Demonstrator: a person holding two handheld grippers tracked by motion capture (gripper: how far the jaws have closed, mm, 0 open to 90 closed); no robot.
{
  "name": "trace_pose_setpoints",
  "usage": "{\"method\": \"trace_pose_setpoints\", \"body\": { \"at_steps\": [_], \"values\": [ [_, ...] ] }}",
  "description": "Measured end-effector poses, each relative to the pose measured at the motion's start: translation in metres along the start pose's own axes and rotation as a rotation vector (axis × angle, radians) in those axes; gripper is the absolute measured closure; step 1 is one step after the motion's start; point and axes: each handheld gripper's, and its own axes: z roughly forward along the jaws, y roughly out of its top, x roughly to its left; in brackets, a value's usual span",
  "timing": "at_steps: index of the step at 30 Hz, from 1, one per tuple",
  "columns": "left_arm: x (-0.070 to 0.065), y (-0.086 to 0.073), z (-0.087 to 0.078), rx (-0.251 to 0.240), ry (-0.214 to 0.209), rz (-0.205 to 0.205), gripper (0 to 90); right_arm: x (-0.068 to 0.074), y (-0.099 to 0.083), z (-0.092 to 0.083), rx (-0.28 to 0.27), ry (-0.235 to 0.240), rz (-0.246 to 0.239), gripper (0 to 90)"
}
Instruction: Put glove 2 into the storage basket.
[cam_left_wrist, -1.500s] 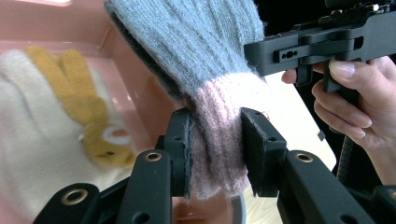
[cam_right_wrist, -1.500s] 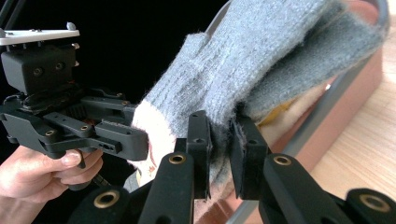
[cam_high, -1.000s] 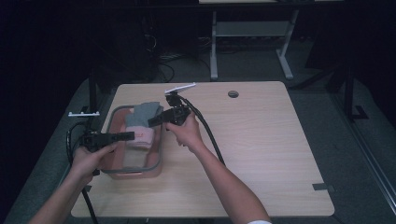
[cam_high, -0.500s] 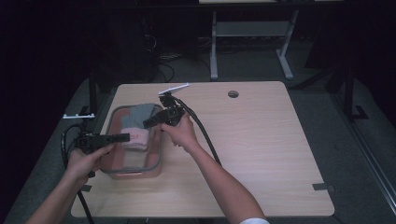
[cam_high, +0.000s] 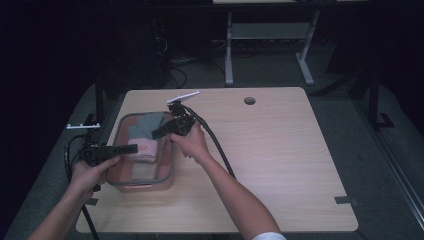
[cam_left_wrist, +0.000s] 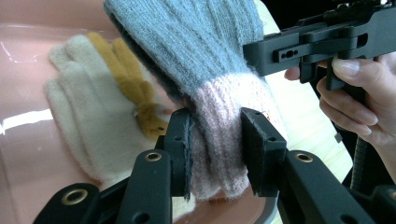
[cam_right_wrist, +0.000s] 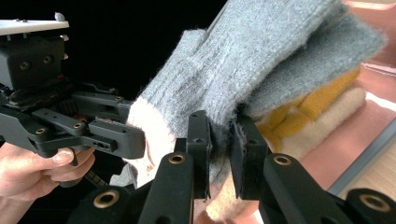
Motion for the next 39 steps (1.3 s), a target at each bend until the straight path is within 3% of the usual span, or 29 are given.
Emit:
{"method": "trace_pose_setpoints", "body": {
  "at_steps": [23, 33, 39],
  "values": [
    [0.025, -0.015, 0.013, 0.07, 0.069, -0.039, 65.3, -0.008, 0.0, 0.034, 0.116, -0.104, -0.026, 77.4],
    [0.025, -0.018, 0.018, 0.106, 0.126, -0.034, 65.2, -0.001, 0.0, 0.035, 0.133, -0.175, -0.065, 74.7],
    [0.023, -0.017, 0.022, 0.126, 0.151, -0.01, 62.5, 0.001, 0.0, 0.029, 0.128, -0.176, -0.07, 73.9]
  ]
}}
